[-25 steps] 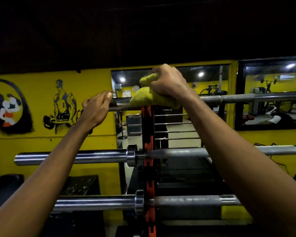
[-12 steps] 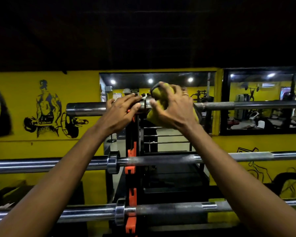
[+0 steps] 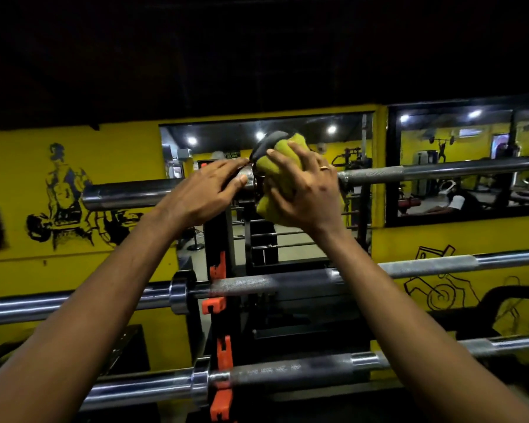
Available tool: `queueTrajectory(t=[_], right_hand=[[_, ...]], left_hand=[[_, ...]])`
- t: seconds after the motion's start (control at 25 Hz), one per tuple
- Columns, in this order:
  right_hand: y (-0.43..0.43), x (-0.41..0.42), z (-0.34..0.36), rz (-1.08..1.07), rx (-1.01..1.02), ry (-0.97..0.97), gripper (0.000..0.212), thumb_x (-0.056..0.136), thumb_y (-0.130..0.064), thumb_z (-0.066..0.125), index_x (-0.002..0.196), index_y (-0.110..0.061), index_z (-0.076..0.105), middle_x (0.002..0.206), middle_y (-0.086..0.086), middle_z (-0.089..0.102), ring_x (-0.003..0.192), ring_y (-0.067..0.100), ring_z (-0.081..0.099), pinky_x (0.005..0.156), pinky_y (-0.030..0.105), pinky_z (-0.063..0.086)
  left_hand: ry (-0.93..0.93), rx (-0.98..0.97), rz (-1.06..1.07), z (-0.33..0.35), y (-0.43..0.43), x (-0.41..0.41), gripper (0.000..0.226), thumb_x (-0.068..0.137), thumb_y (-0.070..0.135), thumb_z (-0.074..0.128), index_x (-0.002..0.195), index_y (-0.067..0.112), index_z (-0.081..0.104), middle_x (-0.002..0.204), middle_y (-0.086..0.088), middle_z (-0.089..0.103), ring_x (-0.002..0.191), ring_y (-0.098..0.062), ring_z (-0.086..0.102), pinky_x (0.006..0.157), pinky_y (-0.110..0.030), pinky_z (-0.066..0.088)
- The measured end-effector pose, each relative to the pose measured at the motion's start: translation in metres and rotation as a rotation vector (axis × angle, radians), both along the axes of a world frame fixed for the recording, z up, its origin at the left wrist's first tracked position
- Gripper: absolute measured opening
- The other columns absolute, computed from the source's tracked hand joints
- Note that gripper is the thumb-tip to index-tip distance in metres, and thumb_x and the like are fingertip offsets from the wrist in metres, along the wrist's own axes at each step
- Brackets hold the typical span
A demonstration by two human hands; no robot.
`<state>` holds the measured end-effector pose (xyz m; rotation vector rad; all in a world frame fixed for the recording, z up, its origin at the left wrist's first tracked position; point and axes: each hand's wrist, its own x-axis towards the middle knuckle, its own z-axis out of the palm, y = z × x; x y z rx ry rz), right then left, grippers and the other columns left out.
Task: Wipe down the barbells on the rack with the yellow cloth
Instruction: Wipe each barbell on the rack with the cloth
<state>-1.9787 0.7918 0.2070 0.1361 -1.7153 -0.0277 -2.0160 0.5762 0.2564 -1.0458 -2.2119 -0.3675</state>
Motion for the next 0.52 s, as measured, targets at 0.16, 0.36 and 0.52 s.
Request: queueTrajectory(t=[0.16, 0.36, 0.52], right_hand=[[0.041, 0.005, -0.014, -0.028, -0.473, 0.184, 0.061, 0.092, -0.047, 0.053, 0.15, -0.031, 0.043, 0.157, 0.008, 0.036, 0.141, 0.032, 0.034, 0.111, 0.052, 0.034], [-0.003, 0.002, -0.01, 0.382, -1.054, 0.41, 0.081, 0.098, -0.044, 0.055, 0.161, -0.02, 0.009, 0.167, 0.014, 0.002, 0.153, 0.029, 0.01, 0.118, 0.022, 0.03], [-0.02, 0.0, 0.001, 0.772, -1.44, 0.582, 0.082, 0.097, -0.041, 0.06, 0.16, -0.017, 0.011, 0.145, 0.006, 0.04, 0.122, 0.019, 0.051, 0.072, -0.007, 0.037]], left_hand=[[-0.016, 0.002, 0.027, -0.004, 0.003, -0.003, 0.06, 0.097, 0.06, 0.031, 0.151, 0.038, 0.022, 0.152, -0.004, 0.039, 0.135, -0.024, 0.041, 0.108, -0.047, 0.036], [0.029, 0.014, 0.049, -0.003, 0.006, 0.003, 0.061, 0.096, 0.058, 0.034, 0.152, 0.035, 0.024, 0.146, -0.007, 0.048, 0.128, -0.026, 0.048, 0.103, -0.042, 0.038], [0.025, 0.014, 0.071, -0.005, 0.006, 0.002, 0.061, 0.096, 0.06, 0.033, 0.152, 0.036, 0.023, 0.144, -0.008, 0.05, 0.128, -0.026, 0.048, 0.104, -0.043, 0.037]])
